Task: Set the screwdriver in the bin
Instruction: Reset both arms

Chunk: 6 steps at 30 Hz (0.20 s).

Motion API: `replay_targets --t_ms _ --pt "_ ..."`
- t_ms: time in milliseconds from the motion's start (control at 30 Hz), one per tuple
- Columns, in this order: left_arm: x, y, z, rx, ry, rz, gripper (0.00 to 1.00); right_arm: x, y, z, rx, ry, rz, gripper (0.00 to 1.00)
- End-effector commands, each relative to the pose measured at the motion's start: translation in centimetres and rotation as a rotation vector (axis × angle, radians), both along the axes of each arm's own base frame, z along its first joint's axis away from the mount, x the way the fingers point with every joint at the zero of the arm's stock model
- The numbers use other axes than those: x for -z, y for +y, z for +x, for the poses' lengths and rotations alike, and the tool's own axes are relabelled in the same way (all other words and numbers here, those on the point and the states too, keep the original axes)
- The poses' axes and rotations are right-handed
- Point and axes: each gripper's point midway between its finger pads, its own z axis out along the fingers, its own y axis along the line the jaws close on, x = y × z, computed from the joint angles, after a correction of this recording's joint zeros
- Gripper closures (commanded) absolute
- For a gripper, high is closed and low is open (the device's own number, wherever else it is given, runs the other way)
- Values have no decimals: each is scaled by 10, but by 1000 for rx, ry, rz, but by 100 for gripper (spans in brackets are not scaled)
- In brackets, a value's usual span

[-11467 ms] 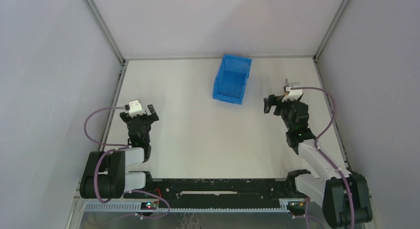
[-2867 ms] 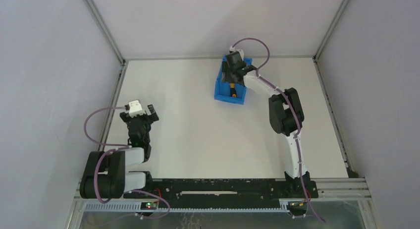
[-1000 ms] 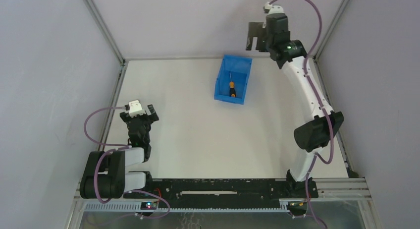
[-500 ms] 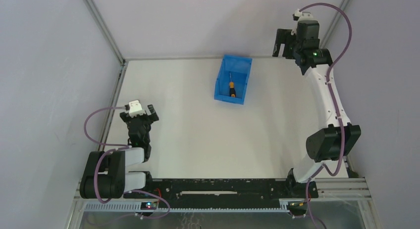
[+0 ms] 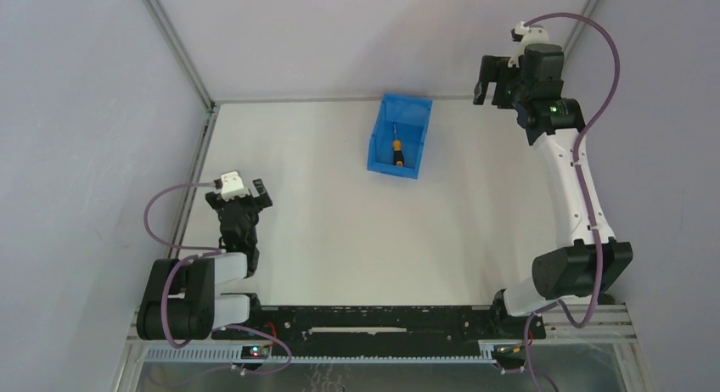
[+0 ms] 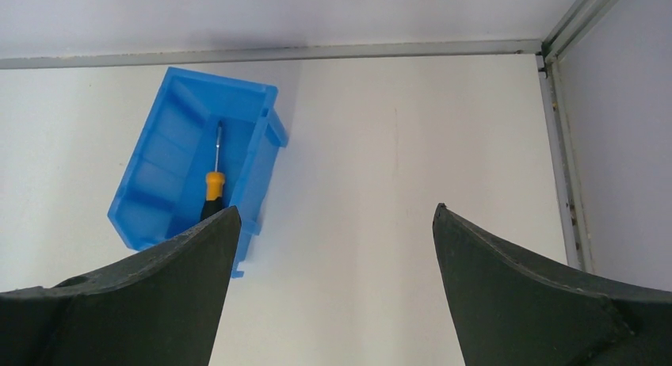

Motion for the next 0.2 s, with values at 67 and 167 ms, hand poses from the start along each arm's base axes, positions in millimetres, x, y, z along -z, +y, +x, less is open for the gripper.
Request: replay_targets --t_ms 67,167 --pt "-25 2 10 -8 -70 24 0 -29 -3 -8 -8 -94 -11 0" --pt "-26 2 10 -8 -71 24 0 -30 -4 -9 -6 -98 -12 0"
